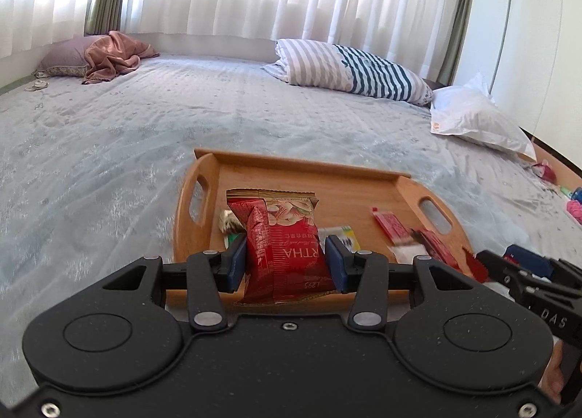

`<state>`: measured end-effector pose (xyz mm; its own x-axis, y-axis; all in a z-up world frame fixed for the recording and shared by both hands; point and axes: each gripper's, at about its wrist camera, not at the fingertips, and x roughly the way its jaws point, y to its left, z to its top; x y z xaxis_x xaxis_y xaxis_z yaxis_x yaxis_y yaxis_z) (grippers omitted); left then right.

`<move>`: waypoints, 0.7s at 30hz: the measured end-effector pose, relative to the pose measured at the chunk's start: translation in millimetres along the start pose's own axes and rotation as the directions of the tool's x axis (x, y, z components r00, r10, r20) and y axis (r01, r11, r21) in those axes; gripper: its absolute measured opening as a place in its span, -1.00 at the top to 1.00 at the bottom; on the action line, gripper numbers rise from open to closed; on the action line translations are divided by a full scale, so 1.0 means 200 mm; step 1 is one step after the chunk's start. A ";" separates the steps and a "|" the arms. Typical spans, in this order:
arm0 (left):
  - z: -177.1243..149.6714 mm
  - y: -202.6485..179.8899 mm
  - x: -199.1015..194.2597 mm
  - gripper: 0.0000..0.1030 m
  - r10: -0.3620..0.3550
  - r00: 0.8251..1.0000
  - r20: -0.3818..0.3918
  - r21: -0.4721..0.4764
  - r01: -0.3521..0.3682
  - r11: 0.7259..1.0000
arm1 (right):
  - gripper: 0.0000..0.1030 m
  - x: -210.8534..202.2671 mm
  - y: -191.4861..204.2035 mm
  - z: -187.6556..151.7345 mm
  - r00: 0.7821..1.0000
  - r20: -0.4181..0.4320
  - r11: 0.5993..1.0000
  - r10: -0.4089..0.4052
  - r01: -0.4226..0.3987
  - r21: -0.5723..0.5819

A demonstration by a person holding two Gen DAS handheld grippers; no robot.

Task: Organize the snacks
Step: 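Carry the red chip bag and red bar over the tray with both tools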

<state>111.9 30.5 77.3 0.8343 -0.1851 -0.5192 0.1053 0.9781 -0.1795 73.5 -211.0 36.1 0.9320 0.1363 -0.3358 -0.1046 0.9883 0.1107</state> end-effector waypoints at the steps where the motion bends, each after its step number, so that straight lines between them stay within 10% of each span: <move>1: 0.02 0.01 0.02 0.16 -0.002 1.000 -0.006 -0.008 0.002 1.000 | -0.33 0.03 -0.01 0.02 1.000 -0.001 1.000 0.000 0.000 0.003; 21: 0.37 0.14 0.57 0.16 0.009 0.994 -0.111 -0.038 -0.013 0.999 | -0.34 0.73 -0.18 0.31 0.981 -0.182 0.997 0.068 -0.060 0.054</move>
<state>250.1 44.7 74.1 0.7698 -0.1857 -0.6107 0.0735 0.9762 -0.2042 234.2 -231.7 41.0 0.8440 0.2137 -0.4919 -0.1413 0.9734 0.1805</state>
